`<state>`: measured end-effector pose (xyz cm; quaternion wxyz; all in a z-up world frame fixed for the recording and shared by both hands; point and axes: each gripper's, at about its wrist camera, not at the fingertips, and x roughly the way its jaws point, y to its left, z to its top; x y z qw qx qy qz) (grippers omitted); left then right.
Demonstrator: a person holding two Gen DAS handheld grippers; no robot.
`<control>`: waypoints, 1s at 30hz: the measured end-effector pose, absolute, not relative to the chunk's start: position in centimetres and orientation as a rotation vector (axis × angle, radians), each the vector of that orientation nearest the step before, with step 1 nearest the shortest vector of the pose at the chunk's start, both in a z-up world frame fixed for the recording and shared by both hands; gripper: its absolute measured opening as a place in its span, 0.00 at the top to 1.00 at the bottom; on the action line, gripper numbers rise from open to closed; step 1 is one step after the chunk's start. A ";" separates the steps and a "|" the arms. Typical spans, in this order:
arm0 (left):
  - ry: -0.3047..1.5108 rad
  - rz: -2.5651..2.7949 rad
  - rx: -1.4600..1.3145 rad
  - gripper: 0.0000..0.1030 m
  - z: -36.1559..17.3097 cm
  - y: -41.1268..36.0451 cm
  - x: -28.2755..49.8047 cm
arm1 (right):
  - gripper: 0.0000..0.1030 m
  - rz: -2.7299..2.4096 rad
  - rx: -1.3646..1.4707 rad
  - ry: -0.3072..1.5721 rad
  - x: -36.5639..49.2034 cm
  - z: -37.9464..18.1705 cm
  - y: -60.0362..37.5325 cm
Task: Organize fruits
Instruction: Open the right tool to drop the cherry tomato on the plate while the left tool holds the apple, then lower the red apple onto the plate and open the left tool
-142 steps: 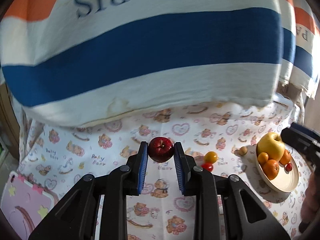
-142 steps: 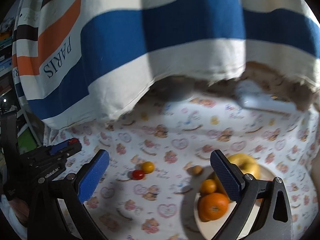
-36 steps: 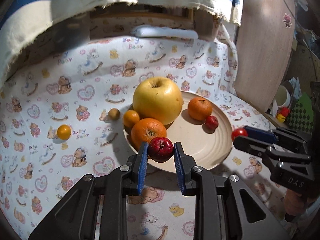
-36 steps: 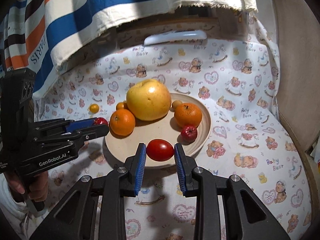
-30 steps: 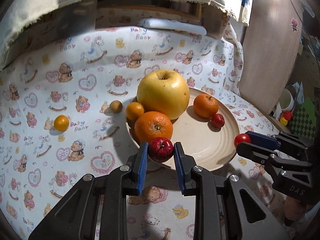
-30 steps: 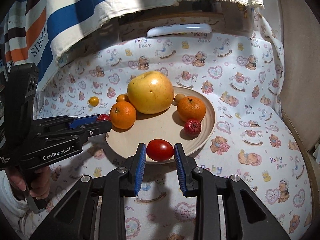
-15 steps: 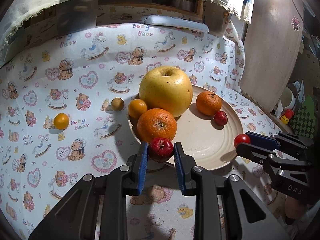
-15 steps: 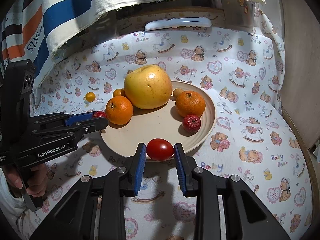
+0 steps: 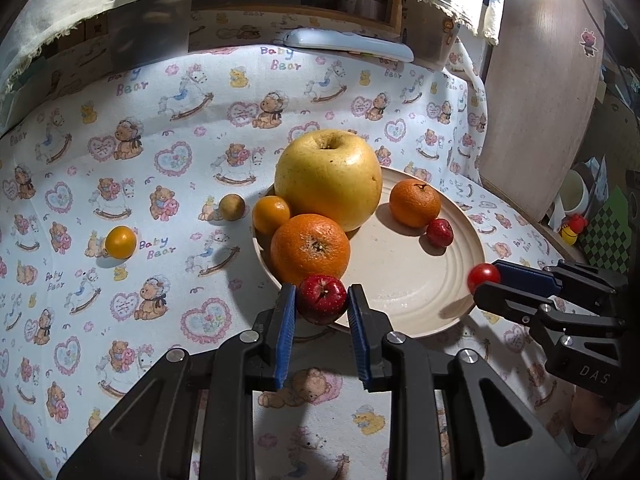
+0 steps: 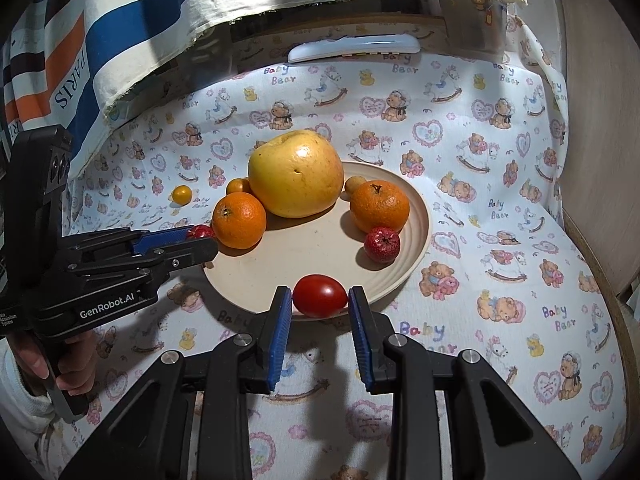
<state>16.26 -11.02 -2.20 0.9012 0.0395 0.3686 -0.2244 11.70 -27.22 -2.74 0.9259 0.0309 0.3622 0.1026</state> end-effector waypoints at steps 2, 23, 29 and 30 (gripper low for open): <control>0.762 -0.465 0.085 0.76 -2.2 -11.1 16.2 | 0.70 0.209 0.063 0.741 11.6 -2.7 -27.2; 0.758 -0.480 0.103 0.70 -1.8 -12.1 15.7 | 0.54 0.181 0.085 0.689 10.7 -1.7 -28.1; 0.704 -0.425 0.089 0.63 -0.3 -10.2 15.0 | 0.54 0.174 0.085 0.671 10.6 -1.5 -28.2; 0.685 -0.413 0.085 0.57 0.1 -9.6 14.7 | 0.53 0.176 0.087 0.667 10.6 -1.4 -28.2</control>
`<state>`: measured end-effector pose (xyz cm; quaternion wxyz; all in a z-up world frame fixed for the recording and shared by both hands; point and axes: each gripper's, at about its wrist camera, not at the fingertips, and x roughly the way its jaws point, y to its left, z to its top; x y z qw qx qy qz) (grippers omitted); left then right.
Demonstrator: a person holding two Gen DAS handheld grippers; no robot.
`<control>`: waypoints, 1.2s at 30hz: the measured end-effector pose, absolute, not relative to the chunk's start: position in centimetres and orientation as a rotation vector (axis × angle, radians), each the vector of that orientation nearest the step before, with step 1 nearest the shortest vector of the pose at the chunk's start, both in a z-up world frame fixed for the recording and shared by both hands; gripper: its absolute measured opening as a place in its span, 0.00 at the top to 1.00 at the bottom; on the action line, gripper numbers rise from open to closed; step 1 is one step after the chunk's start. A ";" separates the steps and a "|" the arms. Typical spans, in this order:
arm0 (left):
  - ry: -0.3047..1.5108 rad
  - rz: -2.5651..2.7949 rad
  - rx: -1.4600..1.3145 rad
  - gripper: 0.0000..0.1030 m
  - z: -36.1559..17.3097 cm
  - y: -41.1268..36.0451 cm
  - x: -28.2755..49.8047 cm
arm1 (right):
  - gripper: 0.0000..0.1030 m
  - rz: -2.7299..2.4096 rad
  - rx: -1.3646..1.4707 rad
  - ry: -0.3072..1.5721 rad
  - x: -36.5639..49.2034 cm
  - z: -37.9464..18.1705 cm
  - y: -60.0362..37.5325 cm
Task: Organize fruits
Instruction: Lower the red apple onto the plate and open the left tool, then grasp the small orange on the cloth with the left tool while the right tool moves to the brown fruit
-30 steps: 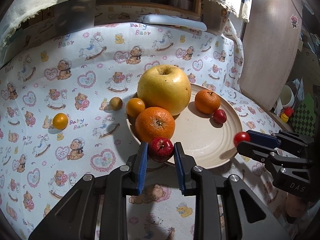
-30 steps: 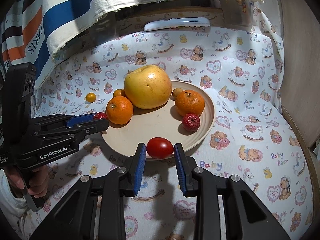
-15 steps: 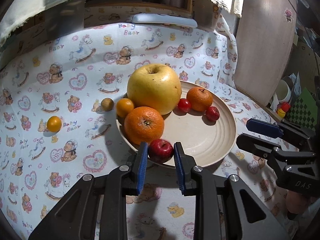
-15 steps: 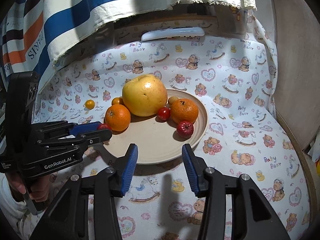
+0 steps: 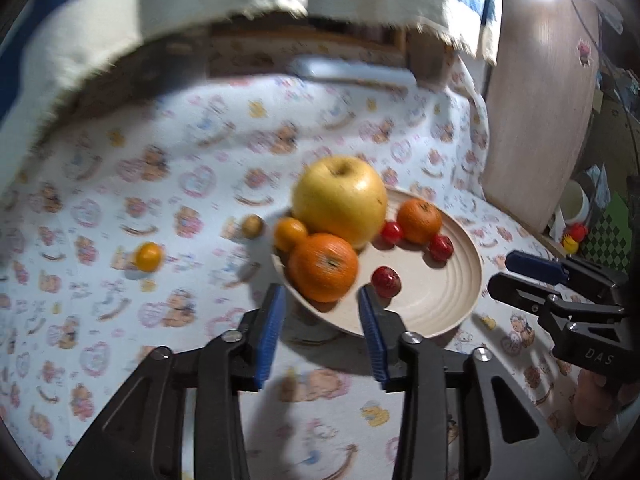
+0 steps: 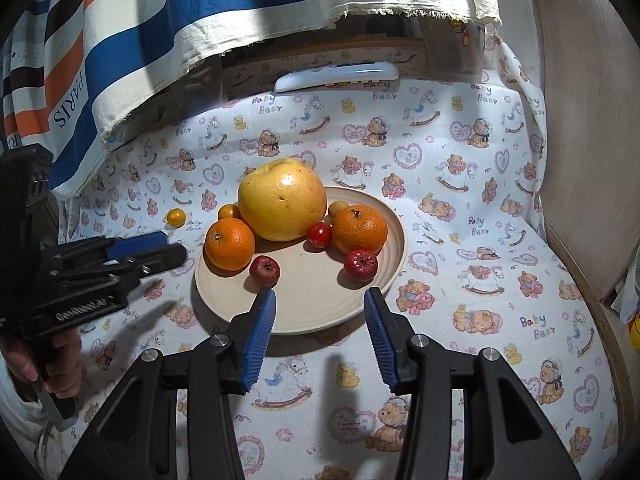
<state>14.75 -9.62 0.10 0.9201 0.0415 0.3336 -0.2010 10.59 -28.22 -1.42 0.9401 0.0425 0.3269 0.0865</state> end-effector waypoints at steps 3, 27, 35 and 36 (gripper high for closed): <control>0.627 -0.371 0.067 0.34 1.4 -7.8 13.8 | 0.50 0.177 0.086 0.650 10.4 -1.2 -28.1; 0.510 -0.169 0.042 0.05 5.0 -0.9 12.7 | 0.37 0.142 -0.020 0.585 12.1 3.4 -24.2; 0.778 -0.163 -0.021 0.48 3.1 1.1 20.0 | 0.37 0.192 -0.091 0.555 15.5 5.7 -19.9; 0.801 -0.169 -0.040 0.52 2.8 1.4 20.8 | 0.37 0.191 -0.103 0.555 16.2 5.8 -19.7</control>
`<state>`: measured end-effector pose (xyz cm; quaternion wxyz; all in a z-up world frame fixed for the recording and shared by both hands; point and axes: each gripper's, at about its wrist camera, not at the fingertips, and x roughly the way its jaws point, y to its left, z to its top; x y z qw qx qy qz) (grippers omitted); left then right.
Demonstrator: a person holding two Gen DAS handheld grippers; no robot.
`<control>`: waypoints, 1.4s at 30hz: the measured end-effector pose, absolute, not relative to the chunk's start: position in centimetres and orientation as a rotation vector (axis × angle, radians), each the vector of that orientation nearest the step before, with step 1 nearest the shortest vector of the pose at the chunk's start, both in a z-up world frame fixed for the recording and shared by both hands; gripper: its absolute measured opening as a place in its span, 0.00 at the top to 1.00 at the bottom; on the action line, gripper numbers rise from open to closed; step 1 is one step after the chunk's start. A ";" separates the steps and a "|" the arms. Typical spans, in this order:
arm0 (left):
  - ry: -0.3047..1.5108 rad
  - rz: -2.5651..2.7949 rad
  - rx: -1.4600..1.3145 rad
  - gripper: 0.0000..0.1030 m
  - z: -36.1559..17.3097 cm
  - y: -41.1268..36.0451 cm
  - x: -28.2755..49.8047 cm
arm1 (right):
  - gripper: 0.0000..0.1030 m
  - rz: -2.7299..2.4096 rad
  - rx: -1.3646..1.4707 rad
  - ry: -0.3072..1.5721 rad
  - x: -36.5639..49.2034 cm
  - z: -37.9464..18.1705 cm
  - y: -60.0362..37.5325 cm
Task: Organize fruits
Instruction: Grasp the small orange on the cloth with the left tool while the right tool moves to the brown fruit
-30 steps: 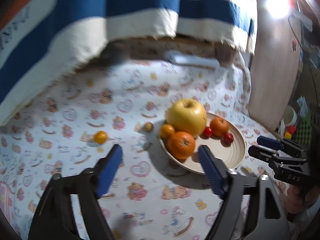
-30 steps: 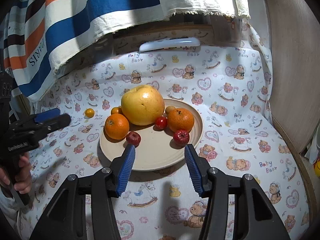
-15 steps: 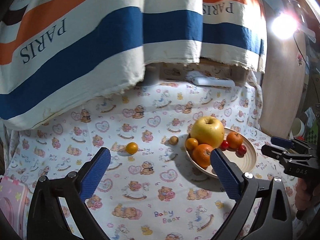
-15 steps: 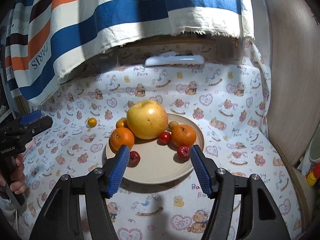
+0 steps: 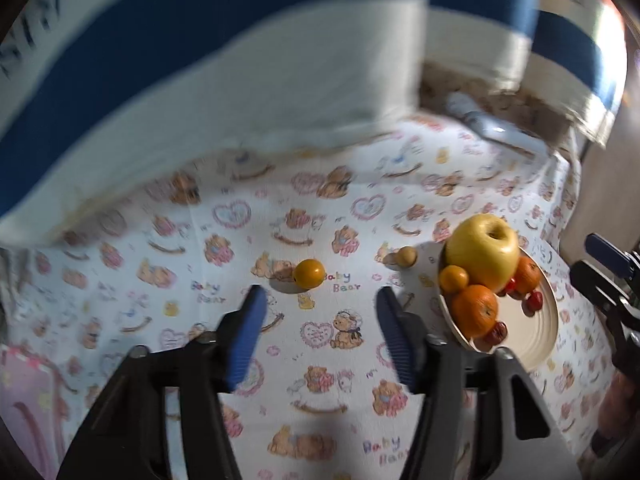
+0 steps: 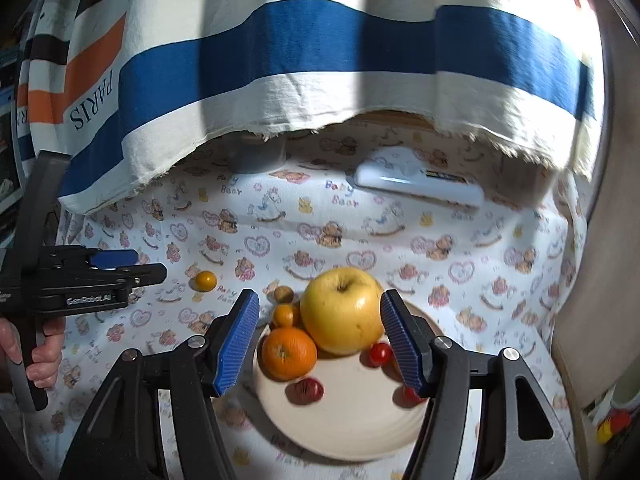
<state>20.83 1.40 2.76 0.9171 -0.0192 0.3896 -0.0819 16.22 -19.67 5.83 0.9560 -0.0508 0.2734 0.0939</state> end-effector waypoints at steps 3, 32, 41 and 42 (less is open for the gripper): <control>0.850 -0.186 -0.075 0.58 1.8 1.9 23.2 | 0.42 0.202 -0.079 0.610 18.9 5.8 -19.7; 0.906 -0.180 -0.001 0.73 -1.4 1.0 27.1 | 0.65 0.468 -0.400 1.009 30.7 0.2 -12.3; 0.778 -0.150 0.068 0.73 2.0 1.2 23.0 | 0.68 0.427 -0.594 1.077 32.4 -2.3 -9.8; 0.778 -0.150 0.066 0.73 2.0 1.3 23.0 | 0.68 0.426 -0.614 1.085 32.5 -2.6 -9.6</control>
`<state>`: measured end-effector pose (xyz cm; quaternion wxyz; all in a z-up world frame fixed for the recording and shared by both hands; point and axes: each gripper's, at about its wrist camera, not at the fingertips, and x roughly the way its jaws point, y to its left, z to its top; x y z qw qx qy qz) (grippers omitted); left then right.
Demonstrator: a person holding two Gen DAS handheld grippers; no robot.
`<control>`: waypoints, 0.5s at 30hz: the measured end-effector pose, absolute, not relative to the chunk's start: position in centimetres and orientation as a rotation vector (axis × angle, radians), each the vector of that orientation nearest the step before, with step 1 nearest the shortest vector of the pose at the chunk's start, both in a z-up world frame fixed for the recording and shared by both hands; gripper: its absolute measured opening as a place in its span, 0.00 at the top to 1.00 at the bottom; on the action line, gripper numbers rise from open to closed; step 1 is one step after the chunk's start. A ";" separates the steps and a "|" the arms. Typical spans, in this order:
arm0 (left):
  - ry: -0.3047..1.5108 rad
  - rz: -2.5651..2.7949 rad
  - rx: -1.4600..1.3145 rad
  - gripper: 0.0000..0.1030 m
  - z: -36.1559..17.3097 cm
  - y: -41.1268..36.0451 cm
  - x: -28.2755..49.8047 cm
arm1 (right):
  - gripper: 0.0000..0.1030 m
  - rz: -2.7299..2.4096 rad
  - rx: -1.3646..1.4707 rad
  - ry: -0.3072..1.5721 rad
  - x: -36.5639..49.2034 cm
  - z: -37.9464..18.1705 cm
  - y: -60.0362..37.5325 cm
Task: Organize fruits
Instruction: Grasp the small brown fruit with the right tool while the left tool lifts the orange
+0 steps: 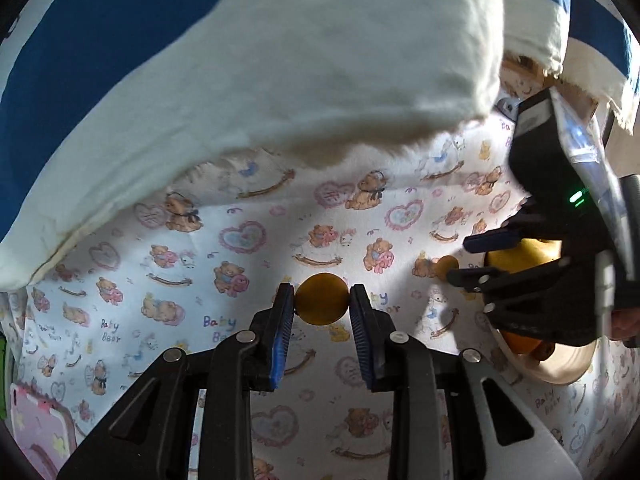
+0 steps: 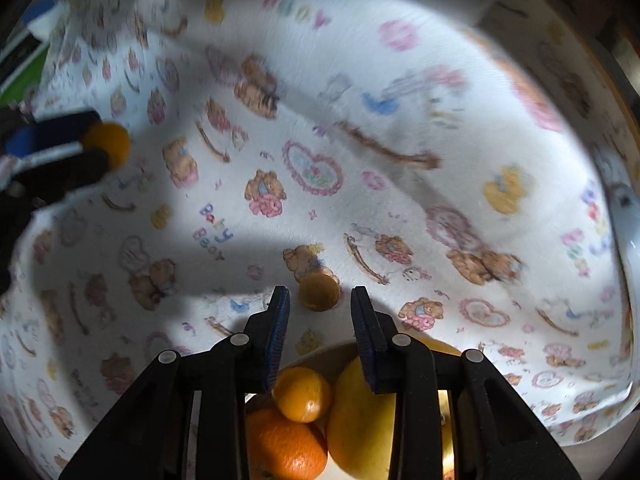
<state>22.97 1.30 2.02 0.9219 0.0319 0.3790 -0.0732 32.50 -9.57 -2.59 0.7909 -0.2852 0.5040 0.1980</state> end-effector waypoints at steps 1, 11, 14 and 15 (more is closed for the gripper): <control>0.779 -0.149 0.064 0.73 2.1 1.4 23.0 | 0.68 0.426 -0.633 1.095 32.7 -2.8 -9.3; 0.779 -0.145 0.047 0.73 1.6 3.4 23.7 | 0.68 0.426 -0.711 1.156 34.9 -4.3 -7.5; 0.776 -0.145 0.049 0.73 1.7 3.7 23.4 | 0.71 0.415 -0.702 1.178 35.5 -4.7 -7.5; 0.774 -0.143 0.049 0.73 1.8 3.8 23.3 | 0.71 0.418 -0.688 1.182 35.8 -4.7 -7.6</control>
